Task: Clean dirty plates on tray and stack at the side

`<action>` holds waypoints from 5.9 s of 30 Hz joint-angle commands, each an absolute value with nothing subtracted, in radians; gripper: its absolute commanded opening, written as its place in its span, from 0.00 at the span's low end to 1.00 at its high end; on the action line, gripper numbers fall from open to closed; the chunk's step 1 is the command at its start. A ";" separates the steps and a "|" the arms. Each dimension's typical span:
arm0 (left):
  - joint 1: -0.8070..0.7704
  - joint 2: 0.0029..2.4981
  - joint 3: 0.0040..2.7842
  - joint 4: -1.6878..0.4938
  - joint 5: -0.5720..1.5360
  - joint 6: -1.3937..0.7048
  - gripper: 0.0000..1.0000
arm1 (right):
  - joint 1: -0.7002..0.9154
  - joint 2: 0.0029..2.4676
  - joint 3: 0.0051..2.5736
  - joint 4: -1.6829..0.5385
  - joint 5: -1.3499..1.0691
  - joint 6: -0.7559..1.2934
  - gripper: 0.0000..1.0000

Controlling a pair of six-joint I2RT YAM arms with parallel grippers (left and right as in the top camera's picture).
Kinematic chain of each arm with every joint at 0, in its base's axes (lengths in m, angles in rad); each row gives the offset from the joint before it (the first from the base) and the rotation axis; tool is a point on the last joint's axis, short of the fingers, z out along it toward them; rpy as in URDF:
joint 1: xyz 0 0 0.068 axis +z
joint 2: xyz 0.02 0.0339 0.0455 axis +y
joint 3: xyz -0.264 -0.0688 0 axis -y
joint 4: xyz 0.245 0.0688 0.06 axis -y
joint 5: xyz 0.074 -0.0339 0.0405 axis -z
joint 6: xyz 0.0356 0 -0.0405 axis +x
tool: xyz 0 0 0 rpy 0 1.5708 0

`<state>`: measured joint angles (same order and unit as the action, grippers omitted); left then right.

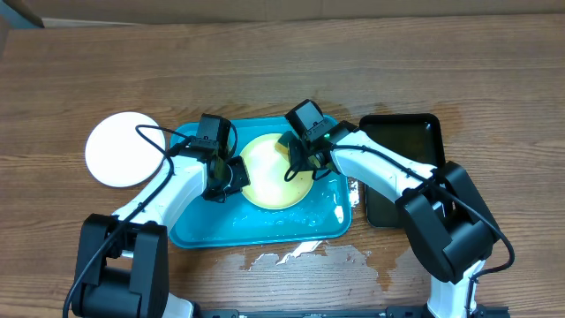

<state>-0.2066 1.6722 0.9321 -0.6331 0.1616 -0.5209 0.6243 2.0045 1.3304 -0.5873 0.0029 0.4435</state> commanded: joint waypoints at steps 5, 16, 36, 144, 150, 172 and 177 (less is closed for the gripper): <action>-0.200 1.680 0.944 -0.643 0.147 -0.492 0.04 | 0.620 2.037 1.326 -0.528 -0.007 0.437 0.04; -0.200 1.680 0.944 -0.643 0.147 -0.475 0.04 | 0.619 2.080 1.326 -0.459 -0.124 0.395 0.04; -0.200 1.680 0.944 -0.642 0.147 -0.463 0.04 | 0.563 2.080 1.326 -0.366 -0.260 0.382 0.04; -0.200 1.680 0.944 -0.620 0.150 -0.468 0.04 | 0.583 1.991 1.420 -0.897 -0.248 0.449 0.04; -0.200 1.680 0.944 -0.620 0.150 -0.468 0.04 | 0.514 1.888 1.511 -0.966 -0.335 0.406 0.04; -0.201 1.680 0.944 -0.608 0.155 -0.469 0.04 | 0.017 1.762 1.473 -1.182 -0.060 0.389 0.04; -0.201 1.680 0.944 -0.609 0.155 -0.469 0.04 | 0.011 1.764 1.378 -1.137 -0.060 0.389 0.04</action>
<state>-0.2073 1.6722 0.9325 -0.6117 0.1612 -0.4648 0.0090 1.7664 1.4258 -1.1545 -0.0753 0.3916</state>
